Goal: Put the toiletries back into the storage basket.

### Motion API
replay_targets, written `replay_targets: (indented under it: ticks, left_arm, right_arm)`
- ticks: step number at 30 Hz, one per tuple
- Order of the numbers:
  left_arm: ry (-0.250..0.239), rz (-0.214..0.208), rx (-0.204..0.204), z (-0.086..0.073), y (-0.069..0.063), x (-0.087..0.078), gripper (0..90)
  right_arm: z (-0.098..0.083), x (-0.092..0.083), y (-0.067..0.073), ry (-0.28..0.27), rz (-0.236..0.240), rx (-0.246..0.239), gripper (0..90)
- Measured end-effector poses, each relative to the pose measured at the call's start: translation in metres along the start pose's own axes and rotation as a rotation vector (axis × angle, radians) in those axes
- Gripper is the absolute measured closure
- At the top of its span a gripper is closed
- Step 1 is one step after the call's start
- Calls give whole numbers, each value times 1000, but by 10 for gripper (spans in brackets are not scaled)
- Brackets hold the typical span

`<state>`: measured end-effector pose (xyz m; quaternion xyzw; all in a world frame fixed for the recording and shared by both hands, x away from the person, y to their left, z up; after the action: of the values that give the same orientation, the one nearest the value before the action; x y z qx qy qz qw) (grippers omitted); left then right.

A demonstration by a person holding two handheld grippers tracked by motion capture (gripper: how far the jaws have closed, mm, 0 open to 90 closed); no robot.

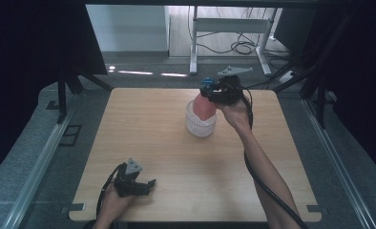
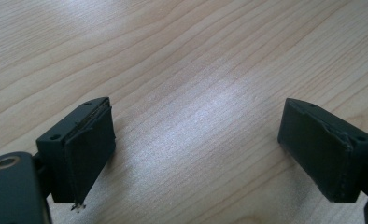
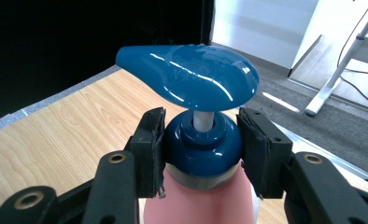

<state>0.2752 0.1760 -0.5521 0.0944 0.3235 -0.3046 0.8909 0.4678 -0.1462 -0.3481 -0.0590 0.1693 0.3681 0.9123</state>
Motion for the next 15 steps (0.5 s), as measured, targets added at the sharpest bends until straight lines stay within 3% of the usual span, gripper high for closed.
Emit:
replay_targets:
  ticks: [15]
  left_arm:
    - [5, -1, 3, 0, 0, 0, 106]
  right_arm:
    - [-15, 22, -3, 36, -3, -3, 525]
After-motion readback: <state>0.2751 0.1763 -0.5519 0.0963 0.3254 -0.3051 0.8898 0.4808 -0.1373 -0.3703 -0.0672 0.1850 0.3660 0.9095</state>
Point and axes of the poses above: each handheld gripper's, and its own axes: x roughly forward along the jaws, z roughly out of its top, y roughly to its left, the point moved 1 cm from there along x, roughly forward along the jaws, and after that the axes turned 7 degrees about -y, right-handed, at the moved point
